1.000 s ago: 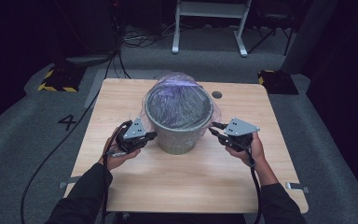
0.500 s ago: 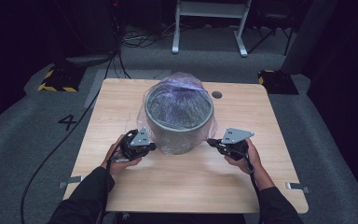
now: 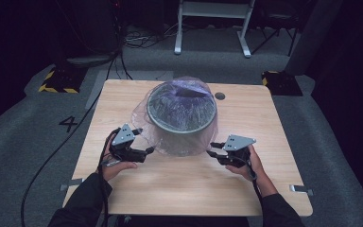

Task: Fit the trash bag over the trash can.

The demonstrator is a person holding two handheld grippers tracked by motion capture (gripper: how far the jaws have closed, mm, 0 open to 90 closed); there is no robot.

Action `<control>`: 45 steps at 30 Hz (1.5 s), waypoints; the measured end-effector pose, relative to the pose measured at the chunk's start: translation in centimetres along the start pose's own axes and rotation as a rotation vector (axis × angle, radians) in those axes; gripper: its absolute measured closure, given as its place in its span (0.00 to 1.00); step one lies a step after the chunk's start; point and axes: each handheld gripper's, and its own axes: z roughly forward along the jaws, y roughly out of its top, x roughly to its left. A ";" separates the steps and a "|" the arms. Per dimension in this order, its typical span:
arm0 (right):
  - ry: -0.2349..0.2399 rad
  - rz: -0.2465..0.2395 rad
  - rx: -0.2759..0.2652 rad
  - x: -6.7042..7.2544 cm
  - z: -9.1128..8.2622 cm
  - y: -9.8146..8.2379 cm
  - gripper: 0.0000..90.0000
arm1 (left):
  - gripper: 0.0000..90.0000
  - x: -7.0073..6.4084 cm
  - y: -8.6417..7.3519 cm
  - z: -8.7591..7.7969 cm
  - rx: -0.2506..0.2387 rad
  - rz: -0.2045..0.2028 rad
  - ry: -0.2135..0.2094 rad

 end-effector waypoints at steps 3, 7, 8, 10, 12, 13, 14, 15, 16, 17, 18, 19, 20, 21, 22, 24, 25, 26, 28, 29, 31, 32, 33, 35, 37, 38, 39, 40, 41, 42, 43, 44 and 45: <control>-0.064 0.016 -0.015 0.1 -0.7 0.4 0.42 | 0.17 0.2 0.0 -0.9 -0.020 0.008 0.034; -0.141 0.026 -0.063 0.2 -1.6 0.8 0.29 | 0.17 0.2 0.2 -1.5 -0.022 0.035 0.030; -0.152 0.027 -0.065 0.2 -1.7 1.0 0.27 | 0.17 0.3 0.3 -1.4 -0.013 0.044 0.030; -0.160 0.028 -0.069 0.3 -1.7 1.3 0.26 | 0.17 0.4 0.6 -1.1 0.003 0.057 0.015; -0.169 0.027 -0.067 0.3 -1.6 1.5 0.23 | 0.17 0.6 1.2 -0.5 0.021 0.072 0.007; -0.167 0.024 -0.067 0.2 -1.6 1.7 0.23 | 0.17 0.8 1.5 -0.3 0.022 0.069 0.007; -0.167 0.026 -0.067 0.1 -1.5 1.9 0.23 | 0.17 1.0 1.9 -0.2 0.016 0.067 -0.003; -0.167 0.025 -0.069 -0.1 -1.5 2.1 0.23 | 0.17 1.2 2.2 0.0 0.018 0.072 -0.016; -0.163 0.028 -0.074 -0.2 -1.4 2.3 0.22 | 0.17 1.4 2.5 0.2 0.023 0.076 -0.023; -0.158 0.032 -0.078 -0.4 -1.4 2.4 0.22 | 0.17 1.6 2.8 0.4 0.023 0.075 -0.015; -0.161 0.032 -0.081 -0.5 -1.3 2.6 0.22 | 0.17 1.9 3.1 0.6 0.019 0.070 -0.029; -0.160 0.031 -0.085 -0.6 -1.3 2.8 0.22 | 0.17 2.1 3.3 0.8 0.019 0.067 -0.044; -0.156 0.032 -0.089 -0.7 -1.2 2.9 0.22 | 0.18 2.2 3.5 1.1 0.028 0.071 -0.043; -0.153 0.031 -0.089 -0.8 -1.1 3.0 0.22 | 0.19 2.3 3.6 1.2 0.034 0.074 -0.041; -0.152 0.032 -0.089 -0.8 -1.1 3.1 0.23 | 0.22 2.4 3.7 1.5 0.037 0.090 -0.030; -0.133 0.041 -0.105 -1.1 -0.9 3.2 0.35 | 0.40 2.6 3.7 1.8 0.046 0.098 -0.053; -0.120 0.039 -0.106 -1.3 -0.8 3.2 0.45 | 0.54 2.7 3.7 1.9 0.050 0.110 -0.058; -0.123 0.032 -0.106 -1.3 -0.8 3.3 0.53 | 0.63 2.7 3.6 2.1 0.058 0.108 -0.048; -0.092 0.029 -0.112 -1.4 -0.8 3.3 0.68 | 0.85 2.8 3.4 2.4 0.079 0.117 -0.046; -0.087 0.023 -0.117 -1.4 -0.8 3.3 0.78 | 0.96 2.8 3.3 2.5 0.075 0.118 -0.043; -0.074 0.010 -0.115 -1.3 -0.8 3.3 0.92 | 1.00 2.8 3.2 2.6 0.086 0.119 -0.058; -0.063 0.008 -0.116 -1.3 -0.8 3.2 0.96 | 1.00 2.7 3.1 2.7 0.091 0.123 -0.059; -0.051 0.006 -0.114 -1.2 -0.8 3.2 1.00 | 1.00 2.6 2.9 2.9 0.106 0.130 -0.064; -0.038 0.004 -0.094 -1.1 -0.6 3.1 1.00 | 1.00 2.3 2.5 3.3 0.135 0.140 -0.085; -0.022 0.006 -0.069 -1.0 -0.3 2.8 1.00 | 1.00 2.1 1.9 3.6 0.160 0.148 -0.096; -0.019 0.005 -0.054 -1.0 -0.2 2.6 1.00 | 1.00 2.0 1.7 3.7 0.165 0.149 -0.098; -0.011 0.008 -0.043 -1.0 -0.1 2.4 1.00 | 1.00 2.0 1.5 3.8 0.170 0.146 -0.109; -0.005 0.014 -0.036 -1.0 0.0 2.2 1.00 | 1.00 1.9 1.2 4.0 0.181 0.148 -0.118; 0.005 0.019 -0.019 -1.0 0.2 1.9 1.00 | 1.00 1.8 1.0 4.1 0.189 0.150 -0.118; 0.010 0.020 -0.008 -1.0 0.3 1.7 1.00 | 1.00 1.6 0.8 4.3 0.200 0.154 -0.119; 0.015 0.024 0.004 -1.1 0.4 1.5 1.00 | 1.00 1.4 0.4 4.5 0.222 0.162 -0.124; 0.025 0.031 0.020 -1.1 0.6 1.2 1.00 | 1.00 1.2 0.1 4.8 0.242 0.171 -0.129; 0.028 0.034 0.037 -1.2 0.7 1.0 1.00 | 1.00 1.1 -0.2 4.9 0.247 0.170 -0.126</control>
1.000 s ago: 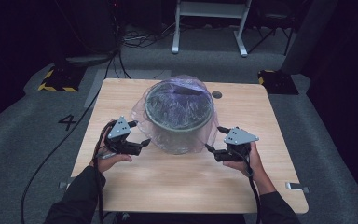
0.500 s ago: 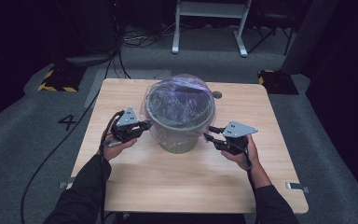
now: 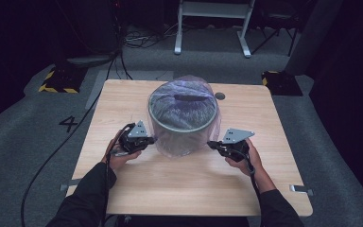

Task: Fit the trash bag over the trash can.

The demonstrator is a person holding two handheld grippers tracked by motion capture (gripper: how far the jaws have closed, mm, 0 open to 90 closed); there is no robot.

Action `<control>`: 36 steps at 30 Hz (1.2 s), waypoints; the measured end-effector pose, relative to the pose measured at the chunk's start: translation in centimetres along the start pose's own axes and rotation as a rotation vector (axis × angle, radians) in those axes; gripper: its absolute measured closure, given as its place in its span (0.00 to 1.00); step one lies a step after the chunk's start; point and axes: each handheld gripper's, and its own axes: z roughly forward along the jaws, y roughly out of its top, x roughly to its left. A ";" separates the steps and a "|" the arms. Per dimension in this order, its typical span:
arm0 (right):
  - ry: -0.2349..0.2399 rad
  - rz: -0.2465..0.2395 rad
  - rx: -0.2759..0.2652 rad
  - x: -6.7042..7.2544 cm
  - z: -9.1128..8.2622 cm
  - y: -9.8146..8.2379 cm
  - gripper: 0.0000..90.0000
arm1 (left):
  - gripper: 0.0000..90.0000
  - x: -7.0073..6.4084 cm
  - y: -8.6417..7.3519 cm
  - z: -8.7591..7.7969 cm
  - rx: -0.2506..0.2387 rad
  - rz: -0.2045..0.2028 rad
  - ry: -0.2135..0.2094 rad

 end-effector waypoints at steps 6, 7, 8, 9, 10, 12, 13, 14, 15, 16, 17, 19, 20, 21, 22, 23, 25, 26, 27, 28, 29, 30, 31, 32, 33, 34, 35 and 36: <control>0.026 0.062 0.058 -0.7 0.9 -1.2 1.00 | 1.00 -0.1 -0.5 0.6 0.041 0.005 -0.017; 0.028 0.068 0.066 -0.8 1.1 -1.4 1.00 | 1.00 -0.1 -0.5 0.6 0.049 0.002 -0.016; 0.029 0.074 0.073 -0.8 1.2 -1.5 1.00 | 1.00 0.0 -0.6 0.7 0.068 0.010 -0.012; 0.026 0.080 0.081 -0.9 1.3 -1.7 1.00 | 1.00 0.0 -0.7 0.8 0.079 0.008 -0.002; 0.020 0.086 0.090 -1.0 1.4 -1.9 1.00 | 1.00 0.1 -0.8 0.9 0.084 -0.002 0.008; 0.015 0.107 0.091 -1.2 1.6 -2.1 0.98 | 1.00 0.3 -1.1 1.0 0.080 -0.013 0.022; 0.015 0.110 0.091 -1.2 1.6 -2.2 0.95 | 1.00 0.4 -1.2 0.9 0.080 -0.017 0.030; 0.010 0.112 0.088 -1.3 1.6 -2.3 0.92 | 1.00 0.5 -1.3 0.8 0.072 -0.025 0.034; -0.006 0.117 0.088 -1.3 1.6 -2.4 0.86 | 1.00 0.5 -1.4 0.6 0.065 -0.029 0.041; -0.015 0.123 0.086 -1.3 1.5 -2.4 0.83 | 0.98 0.6 -1.6 0.3 0.049 -0.037 0.056; -0.012 0.125 0.069 -1.4 1.2 -2.5 0.75 | 0.89 0.7 -1.7 0.0 0.040 -0.048 0.070; -0.016 0.129 0.055 -1.5 0.7 -2.5 0.60 | 0.79 1.0 -2.0 -0.7 0.018 -0.068 0.080; -0.018 0.131 0.051 -1.5 0.4 -2.5 0.57 | 0.76 1.3 -2.2 -1.4 -0.006 -0.089 0.085; -0.013 0.133 0.039 -1.5 -0.2 -2.6 0.50 | 0.69 1.5 -2.3 -1.9 -0.025 -0.105 0.080; -0.011 0.130 0.027 -1.5 -0.6 -2.6 0.44 | 0.61 1.6 -2.5 -2.3 -0.038 -0.116 0.085; -0.019 0.131 0.020 -1.5 -0.9 -2.6 0.41 | 0.54 1.8 -2.6 -2.8 -0.048 -0.136 0.102; -0.037 0.127 0.001 -1.4 -2.1 -2.7 0.33 | 0.34 2.1 -2.8 -3.7 -0.085 -0.179 0.106; -0.045 0.127 -0.006 -1.4 -2.5 -2.7 0.30 | 0.30 2.2 -3.0 -4.3 -0.105 -0.193 0.103; -0.056 0.125 -0.021 -1.4 -3.0 -2.7 0.27 | 0.27 2.3 -3.0 -4.7 -0.127 -0.205 0.109; -0.062 0.123 -0.032 -1.4 -3.6 -2.6 0.27 | 0.23 2.4 -3.0 -5.2 -0.145 -0.223 0.105; -0.062 0.122 -0.043 -1.4 -4.1 -2.6 0.26 | 0.19 2.5 -3.0 -5.5 -0.166 -0.240 0.087; -0.066 0.119 -0.059 -1.4 -4.6 -2.5 0.25 | 0.17 2.6 -2.9 -5.8 -0.187 -0.248 0.075; -0.068 0.118 -0.075 -1.4 -5.1 -2.4 0.24 | 0.17 2.6 -2.8 -6.0 -0.205 -0.248 0.067; -0.071 0.117 -0.092 -1.4 -5.7 -2.3 0.24 | 0.17 2.5 -2.5 -6.1 -0.211 -0.243 0.070; -0.078 0.112 -0.114 -1.6 -6.3 -2.0 0.24 | 0.17 2.4 -2.4 -6.1 -0.211 -0.240 0.068; -0.083 0.105 -0.128 -1.7 -6.7 -1.8 0.25 | 0.17 2.3 -2.1 -6.0 -0.208 -0.233 0.056; -0.091 0.100 -0.158 -1.9 -7.4 -1.4 0.27 | 0.17 2.2 -1.9 -5.8 -0.206 -0.227 0.051; -0.107 0.101 -0.177 -2.0 -7.8 -0.9 0.29 | 0.18 2.1 -1.6 -5.6 -0.201 -0.216 0.060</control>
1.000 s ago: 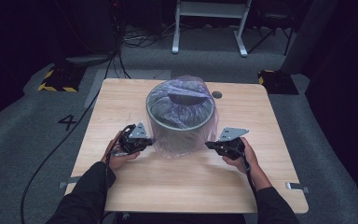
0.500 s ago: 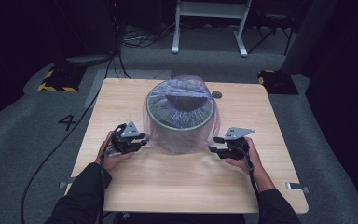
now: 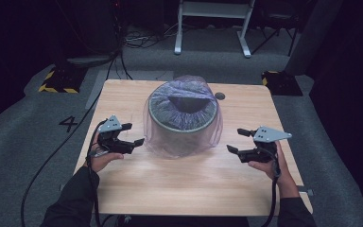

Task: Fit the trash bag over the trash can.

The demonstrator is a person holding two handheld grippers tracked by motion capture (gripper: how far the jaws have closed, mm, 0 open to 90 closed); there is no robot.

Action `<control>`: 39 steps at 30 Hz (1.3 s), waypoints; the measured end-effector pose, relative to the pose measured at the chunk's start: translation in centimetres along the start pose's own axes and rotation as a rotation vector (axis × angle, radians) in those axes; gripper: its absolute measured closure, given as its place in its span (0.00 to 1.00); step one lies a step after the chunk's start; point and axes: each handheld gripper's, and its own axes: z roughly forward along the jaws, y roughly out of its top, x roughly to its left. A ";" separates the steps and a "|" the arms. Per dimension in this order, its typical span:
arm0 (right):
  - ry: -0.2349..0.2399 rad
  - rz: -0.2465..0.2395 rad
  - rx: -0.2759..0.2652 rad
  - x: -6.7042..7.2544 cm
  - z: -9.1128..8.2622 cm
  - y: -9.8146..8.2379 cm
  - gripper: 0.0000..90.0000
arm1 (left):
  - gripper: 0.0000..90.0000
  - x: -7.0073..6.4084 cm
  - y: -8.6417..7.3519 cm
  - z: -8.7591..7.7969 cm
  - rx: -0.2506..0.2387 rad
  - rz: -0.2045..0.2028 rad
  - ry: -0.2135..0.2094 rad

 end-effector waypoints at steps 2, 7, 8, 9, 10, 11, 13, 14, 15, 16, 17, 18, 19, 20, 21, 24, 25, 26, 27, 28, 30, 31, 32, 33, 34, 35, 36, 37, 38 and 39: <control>-0.036 -0.007 -0.012 -0.3 -0.3 1.2 0.30 | 0.18 -0.1 0.2 0.6 0.007 0.010 -0.004; -0.085 -0.024 -0.055 -1.6 0.3 4.9 0.34 | 0.26 0.2 0.8 2.1 0.014 -0.021 -0.002; -0.089 -0.028 -0.061 -1.9 0.7 5.9 0.34 | 0.27 0.3 1.0 2.3 0.011 -0.024 -0.001; -0.081 -0.033 -0.071 -2.1 1.1 6.7 0.34 | 0.28 0.4 1.1 2.5 0.003 -0.021 0.006; -0.071 -0.037 -0.075 -2.2 1.4 7.4 0.34 | 0.29 0.4 1.2 2.8 0.005 -0.016 0.013; -0.066 -0.043 -0.074 -2.3 1.9 8.2 0.34 | 0.30 0.6 1.4 2.9 0.013 -0.019 0.015; -0.048 -0.059 -0.069 -2.3 2.9 9.5 0.33 | 0.33 0.9 1.8 3.3 0.010 -0.037 0.029; -0.030 -0.066 -0.061 -2.4 3.4 10.1 0.31 | 0.34 1.1 2.0 3.5 0.003 -0.050 0.033; -0.015 -0.075 -0.049 -2.4 4.0 10.7 0.30 | 0.34 1.2 2.1 3.6 -0.009 -0.055 0.036; -0.028 -0.086 -0.030 -2.4 4.7 11.2 0.30 | 0.34 1.3 2.2 3.8 -0.013 -0.062 0.036; -0.034 -0.097 -0.016 -2.4 5.2 11.6 0.30 | 0.34 1.5 2.4 4.0 -0.013 -0.061 0.043; -0.029 -0.108 -0.002 -2.5 5.8 12.1 0.30 | 0.34 1.7 2.5 4.3 -0.012 -0.065 0.049; -0.028 -0.117 0.010 -2.6 6.5 12.5 0.32 | 0.34 1.9 2.6 4.6 -0.010 -0.074 0.048; -0.031 -0.124 0.017 -2.8 7.1 12.8 0.35 | 0.36 2.0 2.7 4.7 -0.011 -0.075 0.047; -0.026 -0.124 0.020 -2.9 7.5 13.0 0.37 | 0.38 2.1 2.8 5.0 -0.013 -0.071 0.061; -0.020 -0.133 0.045 -3.2 8.8 13.6 0.47 | 0.50 2.3 2.7 5.5 -0.004 -0.052 0.057; -0.026 -0.137 0.055 -3.4 9.2 13.7 0.53 | 0.54 2.4 2.6 5.7 0.007 -0.045 0.062; -0.027 -0.138 0.072 -3.5 9.7 13.7 0.58 | 0.59 2.4 2.6 5.7 0.009 -0.041 0.058; -0.033 -0.147 0.087 -3.5 10.0 13.7 0.62 | 0.63 2.5 2.5 5.8 0.011 -0.033 0.039; -0.053 -0.176 0.118 -3.5 10.4 13.7 0.67 | 0.68 2.5 2.5 5.9 0.016 -0.023 0.033; -0.071 -0.188 0.141 -3.6 10.9 13.6 0.80 | 0.80 2.5 2.4 6.1 0.022 -0.011 0.020; -0.074 -0.187 0.142 -3.7 11.0 13.5 0.84 | 0.83 2.4 2.4 6.3 0.026 -0.010 0.017; -0.077 -0.191 0.141 -3.7 11.1 13.5 0.90 | 0.88 2.3 2.5 6.4 0.031 0.001 0.024; -0.082 -0.189 0.135 -3.8 11.1 13.5 0.94 | 0.93 2.2 2.5 6.5 0.036 0.011 0.025; -0.091 -0.184 0.128 -4.0 11.1 13.5 0.96 | 0.97 2.1 2.6 6.6 0.034 0.010 0.025; -0.099 -0.174 0.116 -4.1 11.1 13.5 0.97 | 0.99 2.0 2.6 6.6 0.032 0.017 0.024; -0.106 -0.163 0.106 -4.2 11.1 13.6 0.98 | 1.00 2.0 2.7 6.7 0.035 0.025 0.023; -0.112 -0.150 0.089 -4.4 11.0 13.6 0.98 | 1.00 1.9 2.8 6.7 0.036 0.022 0.033; -0.116 -0.136 0.073 -4.6 10.9 13.8 0.99 | 1.00 2.0 2.9 6.7 0.037 0.020 0.029; -0.128 -0.131 0.068 -4.8 10.9 13.9 0.99 | 1.00 2.1 3.0 6.7 0.031 0.013 0.036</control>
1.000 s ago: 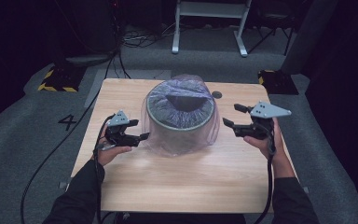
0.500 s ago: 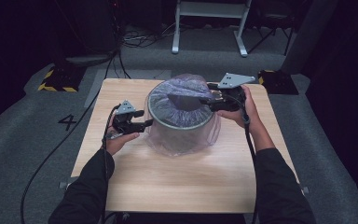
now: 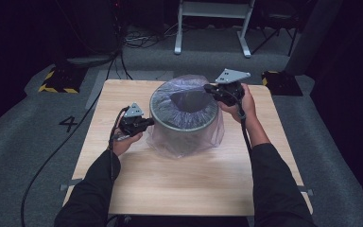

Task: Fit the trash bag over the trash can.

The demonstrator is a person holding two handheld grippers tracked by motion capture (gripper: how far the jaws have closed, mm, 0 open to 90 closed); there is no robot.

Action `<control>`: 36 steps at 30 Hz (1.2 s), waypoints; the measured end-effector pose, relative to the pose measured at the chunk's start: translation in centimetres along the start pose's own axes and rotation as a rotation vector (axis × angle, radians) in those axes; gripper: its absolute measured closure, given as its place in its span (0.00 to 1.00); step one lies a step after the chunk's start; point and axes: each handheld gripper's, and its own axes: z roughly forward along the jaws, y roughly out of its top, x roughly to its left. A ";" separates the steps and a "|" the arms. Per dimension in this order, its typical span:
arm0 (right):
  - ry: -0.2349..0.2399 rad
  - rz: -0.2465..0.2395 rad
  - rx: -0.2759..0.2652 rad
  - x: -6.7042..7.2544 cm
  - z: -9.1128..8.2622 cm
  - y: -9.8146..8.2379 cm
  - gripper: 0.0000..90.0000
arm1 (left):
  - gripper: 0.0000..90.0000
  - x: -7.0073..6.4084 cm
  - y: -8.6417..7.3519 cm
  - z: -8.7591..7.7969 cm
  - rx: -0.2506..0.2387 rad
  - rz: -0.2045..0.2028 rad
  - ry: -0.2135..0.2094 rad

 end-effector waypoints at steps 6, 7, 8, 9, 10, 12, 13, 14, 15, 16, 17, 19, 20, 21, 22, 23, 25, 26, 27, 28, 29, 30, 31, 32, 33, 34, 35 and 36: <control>-0.068 0.019 0.008 -1.0 0.9 0.3 0.99 | 1.00 0.4 0.7 0.0 -0.016 -0.011 0.014; -0.073 0.024 0.017 -1.2 1.1 0.2 0.99 | 1.00 0.4 0.8 0.1 -0.015 -0.007 0.015; -0.070 0.039 0.022 -1.4 1.3 0.0 0.99 | 1.00 0.3 0.8 0.2 -0.015 -0.009 0.016; -0.068 0.050 0.031 -1.7 1.6 -0.2 0.99 | 1.00 0.3 0.9 0.2 -0.016 -0.010 0.020; -0.070 0.056 0.038 -1.9 1.8 -0.4 0.99 | 1.00 0.3 0.9 0.3 -0.017 -0.009 0.026; -0.065 0.086 0.038 -2.2 2.3 -0.8 0.99 | 1.00 0.5 1.0 0.3 -0.020 -0.030 0.021; -0.066 0.095 0.039 -2.4 2.5 -1.0 0.99 | 1.00 0.6 1.1 0.4 -0.024 -0.031 0.027; -0.068 0.108 0.047 -2.6 2.7 -1.2 0.99 | 1.00 0.7 1.3 0.5 -0.025 -0.043 0.025; -0.062 0.124 0.049 -2.9 3.0 -1.5 0.99 | 1.00 0.8 1.4 0.5 -0.026 -0.044 0.024; -0.061 0.147 0.046 -3.2 3.1 -1.8 0.99 | 1.00 0.9 1.5 0.6 -0.029 -0.048 0.018; -0.056 0.172 0.041 -3.5 3.2 -2.1 0.99 | 1.00 0.9 1.6 0.7 -0.030 -0.050 0.018; -0.041 0.210 0.044 -3.9 3.4 -2.7 0.99 | 1.00 0.8 1.8 1.1 -0.030 -0.044 0.015; -0.030 0.229 0.039 -4.1 3.5 -3.1 0.99 | 1.00 0.8 1.9 1.3 -0.027 -0.055 -0.002; -0.016 0.257 0.038 -4.3 3.7 -3.5 0.99 | 1.00 0.8 2.0 1.5 -0.028 -0.053 0.002; -0.007 0.275 0.030 -4.4 3.8 -3.8 0.99 | 1.00 0.8 2.1 1.6 -0.024 -0.057 0.001; 0.004 0.304 0.021 -4.6 3.8 -4.0 0.99 | 1.00 0.9 2.1 1.7 -0.021 -0.061 -0.004; 0.021 0.339 0.011 -4.9 3.9 -4.6 0.99 | 1.00 1.0 2.3 2.1 -0.025 -0.079 -0.014; 0.021 0.344 0.017 -5.0 4.1 -4.9 0.99 | 1.00 1.0 2.4 2.2 -0.026 -0.086 -0.016; 0.023 0.346 0.022 -5.1 4.1 -5.1 0.99 | 1.00 1.0 2.5 2.4 -0.026 -0.087 -0.019; 0.036 0.354 0.023 -5.1 4.2 -5.4 0.99 | 1.00 1.0 2.6 2.6 -0.023 -0.084 -0.014; 0.041 0.361 0.026 -5.2 4.3 -5.7 0.99 | 1.00 1.0 2.7 2.7 -0.022 -0.080 -0.012; 0.048 0.364 0.031 -5.2 4.4 -5.9 0.99 | 1.00 1.0 2.8 2.9 -0.016 -0.080 -0.013; 0.053 0.371 0.033 -5.2 4.5 -6.2 0.99 | 1.00 1.0 2.9 2.9 -0.015 -0.088 -0.021; 0.054 0.372 0.034 -5.3 4.5 -6.3 1.00 | 1.00 1.1 3.0 3.0 -0.018 -0.089 -0.018; 0.062 0.367 0.048 -5.2 4.6 -6.6 1.00 | 1.00 1.1 3.1 3.0 -0.017 -0.086 -0.014; 0.067 0.367 0.055 -5.2 4.6 -6.8 1.00 | 1.00 1.1 3.2 3.0 -0.014 -0.086 -0.018; 0.074 0.361 0.069 -5.1 4.7 -7.2 1.00 | 1.00 1.1 3.3 3.0 -0.012 -0.080 -0.027; 0.088 0.358 0.073 -5.0 4.7 -7.4 1.00 | 1.00 1.0 3.3 3.0 -0.008 -0.075 -0.027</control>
